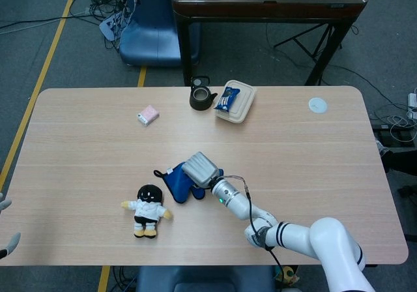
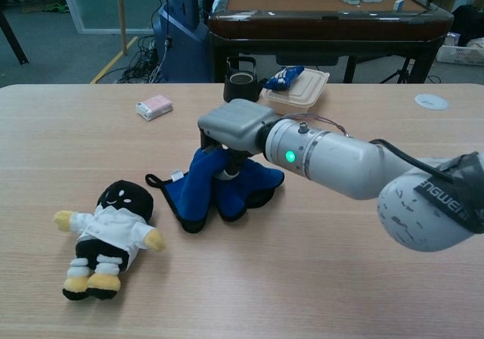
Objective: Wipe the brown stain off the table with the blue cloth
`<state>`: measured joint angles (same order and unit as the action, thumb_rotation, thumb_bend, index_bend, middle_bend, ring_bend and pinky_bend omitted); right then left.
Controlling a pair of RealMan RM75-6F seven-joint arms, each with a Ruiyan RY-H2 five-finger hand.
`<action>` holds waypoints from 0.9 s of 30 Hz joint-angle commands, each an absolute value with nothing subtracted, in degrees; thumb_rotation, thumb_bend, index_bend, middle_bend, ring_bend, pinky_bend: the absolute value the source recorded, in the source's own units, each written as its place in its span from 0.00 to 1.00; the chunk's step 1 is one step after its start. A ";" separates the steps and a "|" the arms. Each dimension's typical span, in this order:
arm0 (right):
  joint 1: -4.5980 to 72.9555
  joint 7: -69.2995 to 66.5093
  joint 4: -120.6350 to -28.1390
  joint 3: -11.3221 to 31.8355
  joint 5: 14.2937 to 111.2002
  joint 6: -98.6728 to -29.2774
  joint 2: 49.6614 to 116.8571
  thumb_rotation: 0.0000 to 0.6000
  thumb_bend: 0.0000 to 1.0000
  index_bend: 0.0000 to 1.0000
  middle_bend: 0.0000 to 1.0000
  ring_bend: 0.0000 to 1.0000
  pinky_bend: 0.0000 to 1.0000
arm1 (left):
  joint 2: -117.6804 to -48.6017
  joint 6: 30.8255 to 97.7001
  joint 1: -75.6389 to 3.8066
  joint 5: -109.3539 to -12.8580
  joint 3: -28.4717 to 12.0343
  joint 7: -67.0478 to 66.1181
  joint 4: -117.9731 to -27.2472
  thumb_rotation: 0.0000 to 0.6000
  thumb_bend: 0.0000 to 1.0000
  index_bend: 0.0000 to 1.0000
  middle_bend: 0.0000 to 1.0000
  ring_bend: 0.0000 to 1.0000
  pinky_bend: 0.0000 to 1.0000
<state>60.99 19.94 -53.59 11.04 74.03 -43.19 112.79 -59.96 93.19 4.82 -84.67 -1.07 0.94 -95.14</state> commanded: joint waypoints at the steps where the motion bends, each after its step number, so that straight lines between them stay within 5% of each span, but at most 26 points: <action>1: 61.91 19.61 -49.81 9.70 75.49 -42.14 115.20 1.00 0.47 0.80 0.65 0.64 0.87 | -59.95 93.17 4.93 -84.57 -1.05 1.10 -94.98 1.00 0.25 0.22 0.12 0.11 0.17; 27: 64.04 15.78 -27.50 11.48 75.46 -38.02 121.76 1.00 0.47 0.81 0.66 0.65 0.87 | -60.31 92.49 5.11 -83.96 -1.31 0.91 -94.34 1.00 0.25 0.22 0.12 0.11 0.17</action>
